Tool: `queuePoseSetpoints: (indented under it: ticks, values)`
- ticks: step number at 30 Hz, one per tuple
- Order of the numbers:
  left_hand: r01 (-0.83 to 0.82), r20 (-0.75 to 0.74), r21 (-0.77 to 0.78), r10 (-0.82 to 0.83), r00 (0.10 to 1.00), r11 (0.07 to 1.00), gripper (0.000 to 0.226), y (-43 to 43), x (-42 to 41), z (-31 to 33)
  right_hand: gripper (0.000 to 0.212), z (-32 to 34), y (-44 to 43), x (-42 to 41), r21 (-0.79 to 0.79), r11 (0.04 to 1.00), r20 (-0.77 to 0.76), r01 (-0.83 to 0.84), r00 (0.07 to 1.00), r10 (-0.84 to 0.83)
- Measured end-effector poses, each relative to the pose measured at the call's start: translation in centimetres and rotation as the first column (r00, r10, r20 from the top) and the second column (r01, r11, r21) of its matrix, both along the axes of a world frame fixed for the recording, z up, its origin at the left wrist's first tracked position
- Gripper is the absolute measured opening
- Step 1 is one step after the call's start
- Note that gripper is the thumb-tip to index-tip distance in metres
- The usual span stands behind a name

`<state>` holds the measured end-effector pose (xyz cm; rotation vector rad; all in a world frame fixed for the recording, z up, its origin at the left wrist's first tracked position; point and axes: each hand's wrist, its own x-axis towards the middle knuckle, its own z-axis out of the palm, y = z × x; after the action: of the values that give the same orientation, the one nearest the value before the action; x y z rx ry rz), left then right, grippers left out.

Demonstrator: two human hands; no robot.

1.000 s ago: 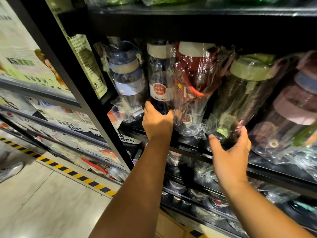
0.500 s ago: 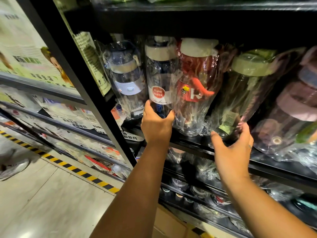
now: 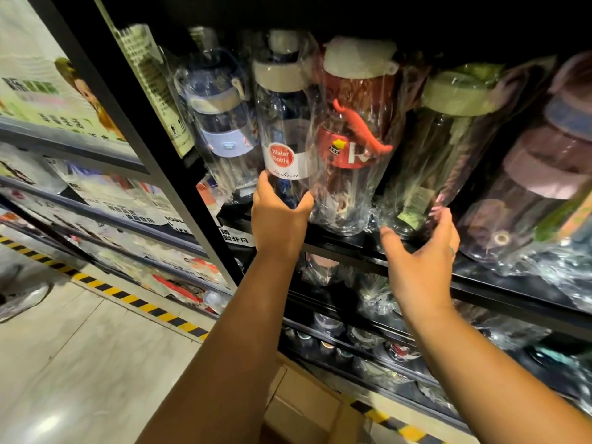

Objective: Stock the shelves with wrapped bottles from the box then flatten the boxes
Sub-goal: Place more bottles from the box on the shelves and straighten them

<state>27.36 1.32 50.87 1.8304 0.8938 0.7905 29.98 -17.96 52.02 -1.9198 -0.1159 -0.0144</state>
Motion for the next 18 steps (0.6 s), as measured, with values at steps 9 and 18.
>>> queuePoseSetpoints:
  ticks: [9, 18]
  values:
    - [0.03, -0.091, 0.233, -0.009, 0.996, 0.972, 0.064, -3.1, -6.6, -2.6, 0.072, -2.7, -4.1, -5.8, -0.112, 0.971, 0.329, -0.209, 0.915, 0.235]
    - [0.01, -0.328, 0.074, 0.015, 0.945, 0.997, 0.066, -10.1, -14.2, -9.1, 0.066, -10.4, -6.2, -7.0, -0.189, 0.851, -0.015, -0.49, 0.868, 0.496]
